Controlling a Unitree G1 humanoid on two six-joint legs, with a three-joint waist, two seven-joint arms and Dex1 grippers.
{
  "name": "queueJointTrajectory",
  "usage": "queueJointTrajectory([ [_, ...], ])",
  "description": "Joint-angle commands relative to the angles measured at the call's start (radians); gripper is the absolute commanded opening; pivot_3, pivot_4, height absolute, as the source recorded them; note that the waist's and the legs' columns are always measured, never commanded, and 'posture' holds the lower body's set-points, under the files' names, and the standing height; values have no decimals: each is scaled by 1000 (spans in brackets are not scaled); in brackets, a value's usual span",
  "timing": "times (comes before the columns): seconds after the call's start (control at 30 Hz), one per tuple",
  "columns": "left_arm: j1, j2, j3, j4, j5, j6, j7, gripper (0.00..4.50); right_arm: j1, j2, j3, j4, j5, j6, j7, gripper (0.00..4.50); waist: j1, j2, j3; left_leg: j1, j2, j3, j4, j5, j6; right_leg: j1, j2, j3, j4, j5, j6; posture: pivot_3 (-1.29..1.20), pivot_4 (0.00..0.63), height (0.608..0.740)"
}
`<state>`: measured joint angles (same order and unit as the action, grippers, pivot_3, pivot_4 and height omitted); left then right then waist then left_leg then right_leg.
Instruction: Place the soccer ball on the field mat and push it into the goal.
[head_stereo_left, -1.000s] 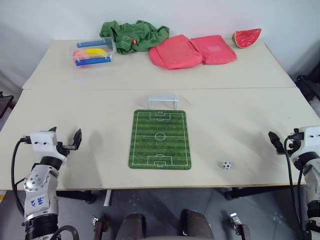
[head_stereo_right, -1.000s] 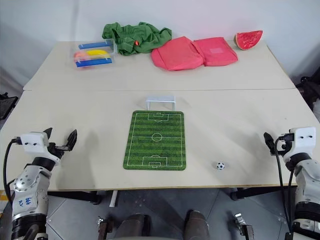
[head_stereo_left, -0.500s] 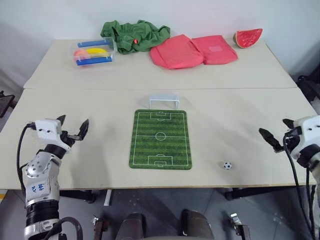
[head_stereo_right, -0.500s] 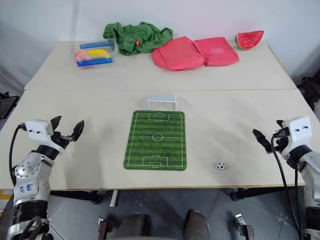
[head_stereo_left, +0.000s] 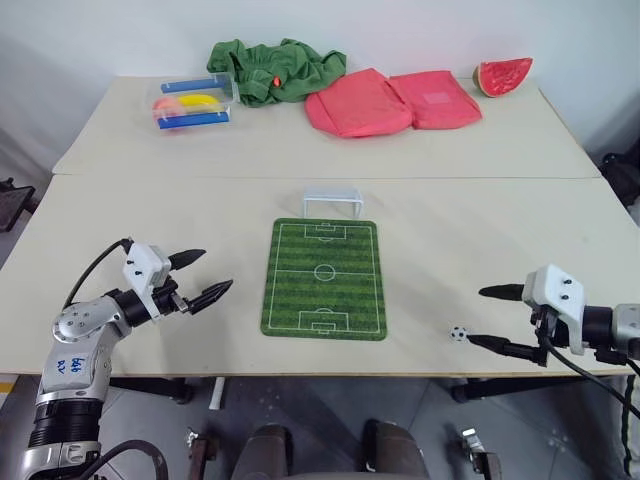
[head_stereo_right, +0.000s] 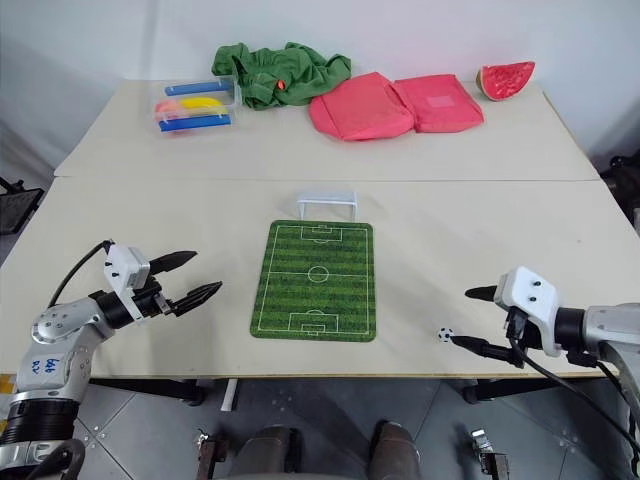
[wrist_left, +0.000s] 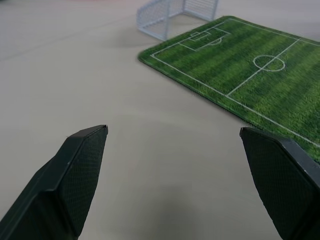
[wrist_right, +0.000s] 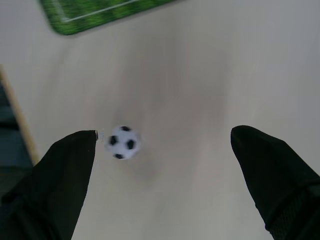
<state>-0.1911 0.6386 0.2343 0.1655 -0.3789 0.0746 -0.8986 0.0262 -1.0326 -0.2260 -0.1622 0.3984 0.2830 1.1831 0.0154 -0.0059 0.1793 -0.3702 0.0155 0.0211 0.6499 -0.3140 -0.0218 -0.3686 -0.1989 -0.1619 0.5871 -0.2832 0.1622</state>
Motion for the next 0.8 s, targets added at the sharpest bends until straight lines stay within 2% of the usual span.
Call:
queueJointTrajectory([
  [0.03,15,16,26,-47,-14,2,0,4500,-17,0,21,3,-3,-42,44,4490,2,0,0,0,0,0,0,0,0,0,0,0,0,0,0,0,150,740],
  [0.4,68,1,29,-126,-19,23,31,4500,-95,93,176,187,-151,-210,21,4490,6,0,0,0,0,1,1,0,0,0,0,1,0,0,0,0,150,740],
  [0.5,74,2,32,-135,-20,24,39,4500,-90,100,181,211,-152,-241,31,3900,5,-1,0,1,1,1,1,0,0,0,1,1,0,0,0,0,150,740],
  [0.63,80,5,37,-142,-22,26,47,4500,-83,107,171,241,-146,-265,33,2506,6,-1,0,1,1,1,4,0,0,2,1,1,0,0,0,0,150,740],
  [0.7,80,7,37,-140,-21,25,47,4500,-84,112,167,262,-144,-283,34,2025,5,-1,0,1,1,1,4,0,0,2,1,2,0,0,0,0,150,740],
  [0.8,75,7,37,-135,-21,24,49,4500,-88,119,164,285,-138,-293,29,1028,5,-1,0,1,1,1,5,0,0,2,1,2,1,0,0,0,150,740],
])
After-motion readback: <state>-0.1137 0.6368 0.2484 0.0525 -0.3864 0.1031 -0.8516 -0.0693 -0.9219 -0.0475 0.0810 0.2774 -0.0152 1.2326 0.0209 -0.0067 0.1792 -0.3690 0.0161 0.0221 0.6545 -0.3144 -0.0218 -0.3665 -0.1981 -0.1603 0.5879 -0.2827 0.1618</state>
